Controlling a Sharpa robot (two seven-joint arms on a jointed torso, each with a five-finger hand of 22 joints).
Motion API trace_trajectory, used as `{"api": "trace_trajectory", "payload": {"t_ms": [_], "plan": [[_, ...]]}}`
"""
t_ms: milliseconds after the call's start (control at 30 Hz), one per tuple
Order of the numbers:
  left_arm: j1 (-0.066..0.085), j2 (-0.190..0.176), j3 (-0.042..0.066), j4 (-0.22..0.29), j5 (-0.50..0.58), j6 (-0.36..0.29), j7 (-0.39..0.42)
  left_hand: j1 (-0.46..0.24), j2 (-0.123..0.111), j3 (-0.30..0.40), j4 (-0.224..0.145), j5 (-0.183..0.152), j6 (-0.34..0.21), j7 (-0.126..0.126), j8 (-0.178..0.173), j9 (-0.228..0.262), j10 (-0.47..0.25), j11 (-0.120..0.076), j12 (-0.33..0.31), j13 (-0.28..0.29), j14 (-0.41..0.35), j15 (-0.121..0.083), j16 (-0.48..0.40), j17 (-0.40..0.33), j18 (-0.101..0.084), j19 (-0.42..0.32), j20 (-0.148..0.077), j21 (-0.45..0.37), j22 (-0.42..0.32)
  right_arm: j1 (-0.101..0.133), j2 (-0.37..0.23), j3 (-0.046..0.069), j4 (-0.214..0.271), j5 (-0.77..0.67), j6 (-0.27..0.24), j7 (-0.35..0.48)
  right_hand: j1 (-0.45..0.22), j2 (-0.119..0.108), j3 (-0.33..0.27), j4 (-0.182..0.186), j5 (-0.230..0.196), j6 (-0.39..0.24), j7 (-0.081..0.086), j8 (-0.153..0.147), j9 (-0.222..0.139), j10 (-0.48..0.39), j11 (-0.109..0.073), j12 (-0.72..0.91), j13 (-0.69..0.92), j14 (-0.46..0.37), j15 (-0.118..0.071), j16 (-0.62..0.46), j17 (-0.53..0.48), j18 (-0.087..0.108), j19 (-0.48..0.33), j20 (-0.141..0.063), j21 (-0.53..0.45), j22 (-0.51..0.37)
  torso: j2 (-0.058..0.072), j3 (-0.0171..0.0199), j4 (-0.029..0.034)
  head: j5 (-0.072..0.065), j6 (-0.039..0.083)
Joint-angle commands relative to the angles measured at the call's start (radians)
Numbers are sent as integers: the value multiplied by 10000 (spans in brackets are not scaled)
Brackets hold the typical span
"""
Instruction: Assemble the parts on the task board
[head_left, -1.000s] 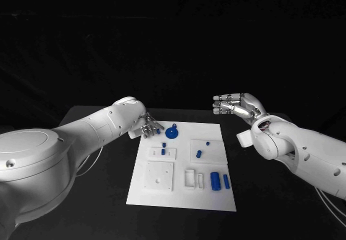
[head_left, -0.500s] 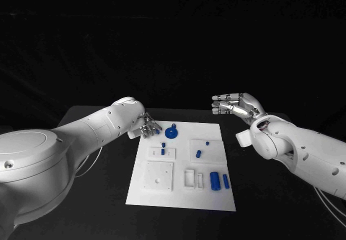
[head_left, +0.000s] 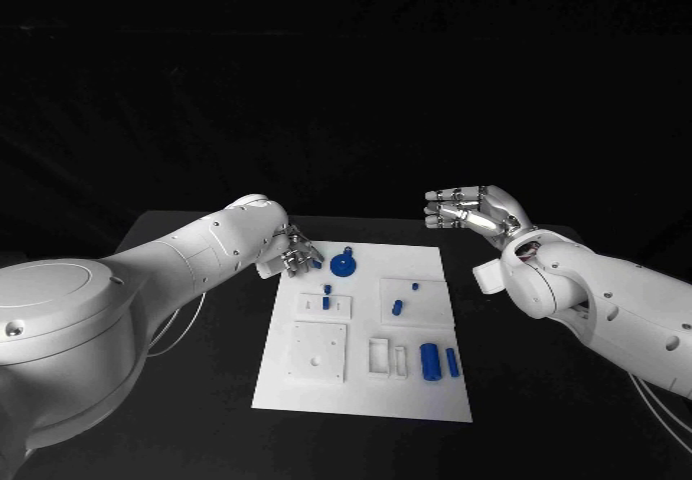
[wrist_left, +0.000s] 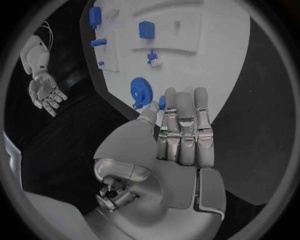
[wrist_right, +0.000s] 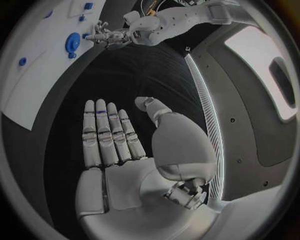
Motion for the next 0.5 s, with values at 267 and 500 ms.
{"api": "trace_trajectory", "payload": {"t_ms": [267, 500], "plan": [[-51, -195, -12, 415, 392, -432, -109, -583, -701, 2209, -919, 1226, 229, -161, -137, 4799, 250, -123, 276, 196, 237, -143, 263, 183, -152, 187, -175, 2, 513, 0, -52, 7, 32, -33, 171, 56, -33, 54, -50, 6, -14, -76, 33, -25, -12, -57, 16, -40, -15, -78, 9, -33, -16, 106, -76, 26, -1, -12, -7, 5, 18, 5, -22], [106, -736, -17, 1438, 266, -1328, -92, -917, -1122, 2524, -1275, 2446, 972, -363, -610, 4905, 1033, -446, 1083, 984, 1124, -489, 974, 771, -152, 905, -513, 768, 706, 0, -131, 7, 50, -16, 165, 54, -52, 69, -74, 41, 12, -83, 32, -26, -13, -59, 18, -40, -15, -79, 12, -33, -16, 107, -78, 27, -1, -12, -22, 3, 70, 20, -67]]}}
